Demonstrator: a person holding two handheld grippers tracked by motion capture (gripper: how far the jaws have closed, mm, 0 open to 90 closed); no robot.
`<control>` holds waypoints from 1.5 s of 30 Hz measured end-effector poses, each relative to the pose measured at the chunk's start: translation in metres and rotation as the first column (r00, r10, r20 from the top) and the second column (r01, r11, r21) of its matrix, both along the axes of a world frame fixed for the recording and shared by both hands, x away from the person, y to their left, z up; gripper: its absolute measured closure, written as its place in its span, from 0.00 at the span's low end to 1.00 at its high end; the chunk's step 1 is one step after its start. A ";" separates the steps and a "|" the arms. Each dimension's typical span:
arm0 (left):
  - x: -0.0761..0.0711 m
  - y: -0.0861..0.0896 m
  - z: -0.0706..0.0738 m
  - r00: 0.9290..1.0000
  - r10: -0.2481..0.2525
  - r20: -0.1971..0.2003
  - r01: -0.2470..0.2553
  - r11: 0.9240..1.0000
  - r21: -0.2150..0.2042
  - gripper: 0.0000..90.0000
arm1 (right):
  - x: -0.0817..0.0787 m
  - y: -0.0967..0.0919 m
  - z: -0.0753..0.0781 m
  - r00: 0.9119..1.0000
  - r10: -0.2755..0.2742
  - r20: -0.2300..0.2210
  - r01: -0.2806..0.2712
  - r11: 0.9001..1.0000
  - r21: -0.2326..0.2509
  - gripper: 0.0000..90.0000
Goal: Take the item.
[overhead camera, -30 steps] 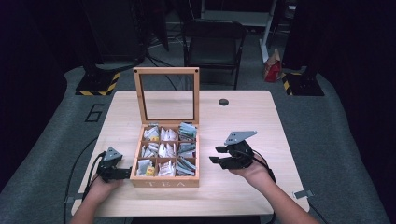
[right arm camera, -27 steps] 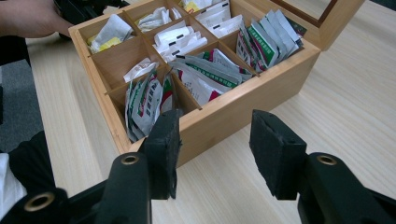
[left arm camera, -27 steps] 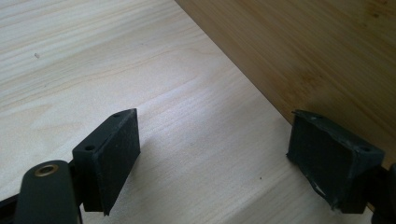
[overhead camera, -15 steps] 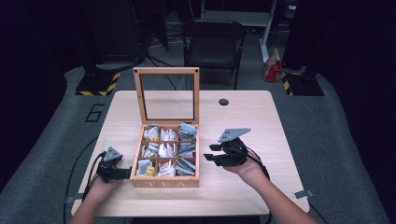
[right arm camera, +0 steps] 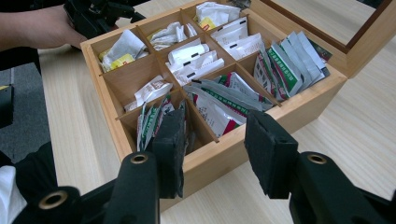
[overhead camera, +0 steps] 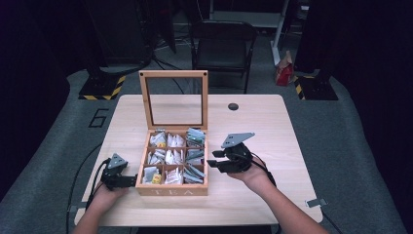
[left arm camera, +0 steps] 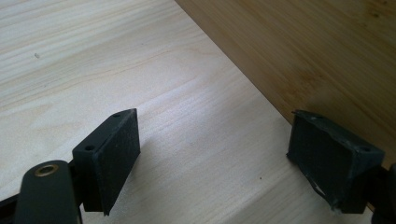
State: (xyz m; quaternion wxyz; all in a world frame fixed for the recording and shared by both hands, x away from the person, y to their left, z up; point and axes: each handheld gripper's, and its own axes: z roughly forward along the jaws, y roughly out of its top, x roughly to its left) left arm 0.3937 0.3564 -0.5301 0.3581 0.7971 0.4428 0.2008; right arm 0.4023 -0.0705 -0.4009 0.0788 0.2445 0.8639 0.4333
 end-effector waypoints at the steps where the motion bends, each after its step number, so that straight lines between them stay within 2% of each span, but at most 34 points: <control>1: 0.000 0.000 0.000 1.000 -0.001 0.000 0.001 1.000 0.003 0.18 | 0.000 0.001 0.000 1.000 -0.001 -0.001 0.001 1.000 0.001 0.64; 12: 0.000 0.001 0.000 1.000 -0.007 -0.003 0.007 1.000 0.010 0.18 | 0.002 0.014 -0.004 1.000 0.022 0.000 -0.022 1.000 -0.002 0.67; 24: 0.000 0.001 0.001 1.000 -0.006 -0.009 0.006 1.000 0.007 0.18 | 0.001 0.030 -0.015 0.999 0.054 -0.008 -0.054 0.999 -0.004 0.68; 31: 0.000 0.001 0.001 1.000 -0.007 -0.011 0.007 1.000 0.007 0.18 | 0.001 0.038 -0.023 0.997 0.071 -0.020 -0.072 0.997 -0.027 0.71; 36: 0.000 0.001 0.000 1.000 -0.006 -0.009 0.006 1.000 0.007 0.18 | 0.000 0.043 -0.029 0.997 0.081 -0.009 -0.081 0.996 -0.044 0.77; 45: 0.000 0.001 0.001 1.000 -0.009 -0.013 0.009 1.000 0.008 0.18 | 0.001 0.045 -0.041 0.996 0.086 -0.035 -0.088 0.995 -0.056 0.80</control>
